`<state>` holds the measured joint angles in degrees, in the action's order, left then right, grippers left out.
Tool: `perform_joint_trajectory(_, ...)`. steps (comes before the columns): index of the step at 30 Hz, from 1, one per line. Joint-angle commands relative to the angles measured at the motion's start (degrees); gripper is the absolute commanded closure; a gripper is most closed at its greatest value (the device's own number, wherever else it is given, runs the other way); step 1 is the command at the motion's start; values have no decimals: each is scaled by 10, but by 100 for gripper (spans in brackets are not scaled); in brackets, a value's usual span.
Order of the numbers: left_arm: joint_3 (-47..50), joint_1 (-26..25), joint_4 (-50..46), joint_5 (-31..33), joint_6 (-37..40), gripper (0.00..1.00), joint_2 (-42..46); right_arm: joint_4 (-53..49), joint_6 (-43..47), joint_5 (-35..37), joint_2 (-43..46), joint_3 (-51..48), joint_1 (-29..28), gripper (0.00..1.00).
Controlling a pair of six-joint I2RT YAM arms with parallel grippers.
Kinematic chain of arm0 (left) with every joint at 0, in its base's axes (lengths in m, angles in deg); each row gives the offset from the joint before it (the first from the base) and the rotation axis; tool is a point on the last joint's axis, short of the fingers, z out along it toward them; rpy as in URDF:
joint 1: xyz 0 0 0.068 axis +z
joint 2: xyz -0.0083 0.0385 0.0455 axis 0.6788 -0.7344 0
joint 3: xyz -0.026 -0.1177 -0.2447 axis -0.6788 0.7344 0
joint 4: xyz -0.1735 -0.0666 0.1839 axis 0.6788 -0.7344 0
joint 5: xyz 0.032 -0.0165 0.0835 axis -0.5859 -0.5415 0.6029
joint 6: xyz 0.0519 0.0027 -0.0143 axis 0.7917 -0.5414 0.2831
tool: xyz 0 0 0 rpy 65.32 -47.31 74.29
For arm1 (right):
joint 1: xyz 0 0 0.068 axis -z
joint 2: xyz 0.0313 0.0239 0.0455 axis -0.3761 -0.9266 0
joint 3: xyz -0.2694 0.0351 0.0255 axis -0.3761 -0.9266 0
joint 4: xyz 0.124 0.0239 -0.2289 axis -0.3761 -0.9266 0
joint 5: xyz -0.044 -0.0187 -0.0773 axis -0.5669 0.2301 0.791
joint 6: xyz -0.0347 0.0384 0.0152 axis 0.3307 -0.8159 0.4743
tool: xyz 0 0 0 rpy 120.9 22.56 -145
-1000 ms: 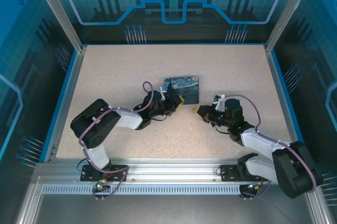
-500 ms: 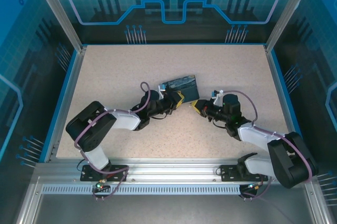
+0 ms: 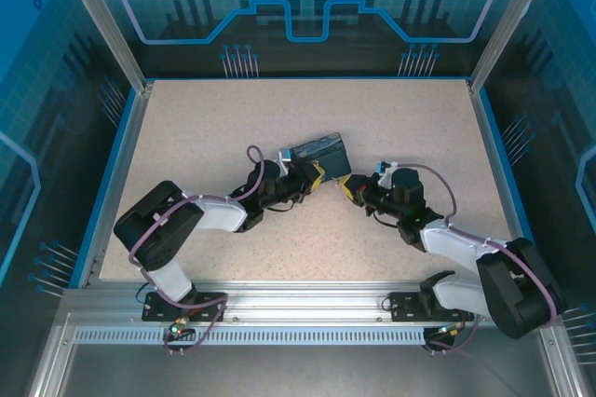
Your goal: Unlock a padlock with a key
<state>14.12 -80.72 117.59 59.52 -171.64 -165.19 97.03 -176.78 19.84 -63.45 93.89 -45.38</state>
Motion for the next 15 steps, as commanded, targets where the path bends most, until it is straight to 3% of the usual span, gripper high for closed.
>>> perform_joint_trajectory(1, 0, 1, 58, 11, -9, 100, 19, -11, -36, 33, 11, -1, -14, 100)
perform_joint_trajectory(15, 5, -1, 69, 15, -11, 100, 14, -13, -60, 59, -10, 24, -40, 100)
